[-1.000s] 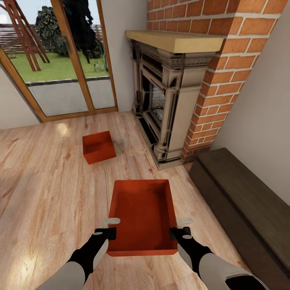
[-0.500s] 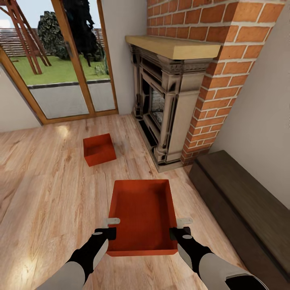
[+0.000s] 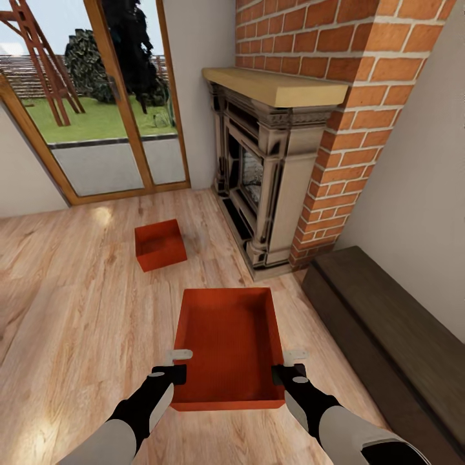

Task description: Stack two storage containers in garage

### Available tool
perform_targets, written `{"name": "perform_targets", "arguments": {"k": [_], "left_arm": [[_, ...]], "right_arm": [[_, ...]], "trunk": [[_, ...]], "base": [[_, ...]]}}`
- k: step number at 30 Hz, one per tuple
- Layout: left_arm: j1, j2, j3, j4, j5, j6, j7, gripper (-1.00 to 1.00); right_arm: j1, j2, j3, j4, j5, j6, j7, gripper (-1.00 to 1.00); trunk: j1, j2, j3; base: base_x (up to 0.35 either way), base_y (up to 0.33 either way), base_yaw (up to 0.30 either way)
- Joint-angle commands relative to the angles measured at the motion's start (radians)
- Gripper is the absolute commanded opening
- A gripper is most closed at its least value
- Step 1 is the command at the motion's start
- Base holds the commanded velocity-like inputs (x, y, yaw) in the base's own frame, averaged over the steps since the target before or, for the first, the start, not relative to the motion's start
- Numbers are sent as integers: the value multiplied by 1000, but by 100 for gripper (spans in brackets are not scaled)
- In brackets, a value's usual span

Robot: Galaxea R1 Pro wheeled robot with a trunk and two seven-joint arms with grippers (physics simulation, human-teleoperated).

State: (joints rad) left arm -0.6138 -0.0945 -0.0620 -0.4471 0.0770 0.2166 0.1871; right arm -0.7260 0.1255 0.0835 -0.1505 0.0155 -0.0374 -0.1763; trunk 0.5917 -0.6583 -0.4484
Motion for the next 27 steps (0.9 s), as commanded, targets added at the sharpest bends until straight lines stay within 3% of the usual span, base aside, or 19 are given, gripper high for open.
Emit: {"name": "perform_targets", "arguments": {"k": [1, 27], "left_arm": [[0, 1, 1, -1, -11, 9, 17, -100], [0, 1, 2, -1, -11, 9, 17, -100]], "right_arm": [[-1, 0, -8, -1, 4, -1, -6, -100], [-1, 0, -8, -1, 4, -1, -6, -100]], "trunk": [[-4, 6, 4], [-103, 188, 127]], "base": [[0, 0, 0], [0, 0, 0]]}}
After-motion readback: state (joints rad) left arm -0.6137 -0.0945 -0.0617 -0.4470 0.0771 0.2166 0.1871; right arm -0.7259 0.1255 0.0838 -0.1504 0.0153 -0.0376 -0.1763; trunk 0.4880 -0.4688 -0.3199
